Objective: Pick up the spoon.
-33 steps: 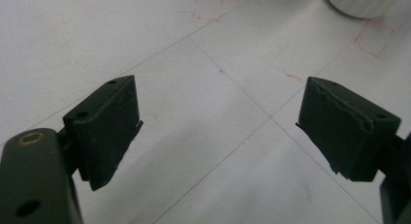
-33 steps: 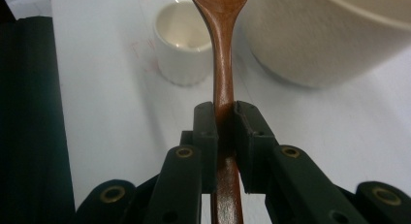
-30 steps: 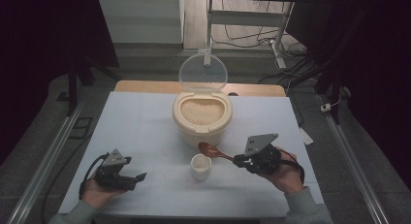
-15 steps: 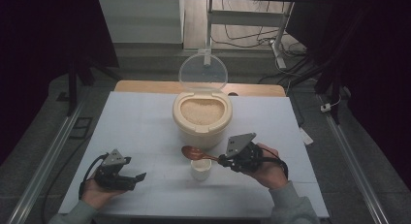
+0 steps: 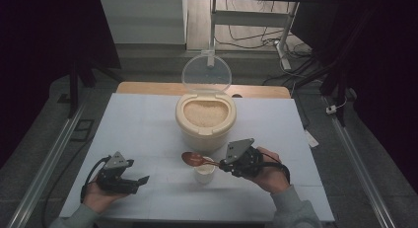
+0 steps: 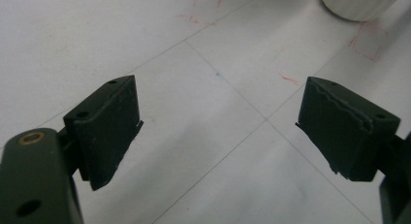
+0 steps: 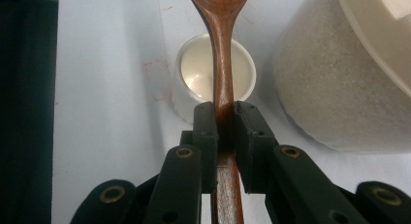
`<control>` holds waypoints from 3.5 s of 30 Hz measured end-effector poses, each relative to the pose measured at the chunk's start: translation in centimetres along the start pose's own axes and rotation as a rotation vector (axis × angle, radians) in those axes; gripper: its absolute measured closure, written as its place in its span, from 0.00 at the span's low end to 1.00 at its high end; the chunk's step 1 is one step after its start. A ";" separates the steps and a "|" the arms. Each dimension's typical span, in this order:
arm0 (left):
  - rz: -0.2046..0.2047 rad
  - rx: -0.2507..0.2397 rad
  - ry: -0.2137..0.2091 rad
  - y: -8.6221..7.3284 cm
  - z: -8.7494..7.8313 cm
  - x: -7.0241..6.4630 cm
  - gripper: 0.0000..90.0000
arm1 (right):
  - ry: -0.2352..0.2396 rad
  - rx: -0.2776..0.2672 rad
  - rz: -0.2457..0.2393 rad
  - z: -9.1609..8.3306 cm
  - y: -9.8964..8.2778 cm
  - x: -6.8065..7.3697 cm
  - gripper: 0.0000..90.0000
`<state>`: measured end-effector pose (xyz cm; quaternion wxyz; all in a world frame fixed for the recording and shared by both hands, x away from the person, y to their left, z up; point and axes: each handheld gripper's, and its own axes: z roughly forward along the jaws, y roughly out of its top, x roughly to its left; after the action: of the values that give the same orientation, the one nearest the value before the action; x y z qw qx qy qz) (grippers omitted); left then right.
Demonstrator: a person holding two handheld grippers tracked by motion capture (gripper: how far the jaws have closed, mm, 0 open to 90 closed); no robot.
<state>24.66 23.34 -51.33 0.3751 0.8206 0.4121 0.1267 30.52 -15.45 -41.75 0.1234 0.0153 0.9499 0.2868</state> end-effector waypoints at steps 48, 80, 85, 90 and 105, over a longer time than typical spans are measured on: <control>0.488 0.207 -0.330 14.0 4.2 -10.4 0.52 | 0.021 0.042 -0.171 2.5 2.8 2.9 0.89; 0.525 0.190 -0.320 13.4 4.7 -9.8 0.88 | -0.157 -0.403 0.235 -1.9 0.1 1.8 0.50; 0.513 0.169 -0.301 13.4 4.5 -9.7 0.88 | -0.191 -0.490 0.428 -2.6 -1.3 1.5 0.45; 0.506 0.154 -0.287 13.4 4.4 -9.6 0.88 | -0.192 -0.517 0.552 -2.6 -2.5 1.4 0.42; 0.491 0.068 -0.256 13.4 3.9 -9.7 0.88 | -0.173 -0.453 0.629 -0.1 -2.0 2.1 0.37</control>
<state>28.39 8.76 -43.38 0.3544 0.9174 0.1542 0.0951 28.60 -16.92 -43.25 0.1095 0.3019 0.7975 0.5107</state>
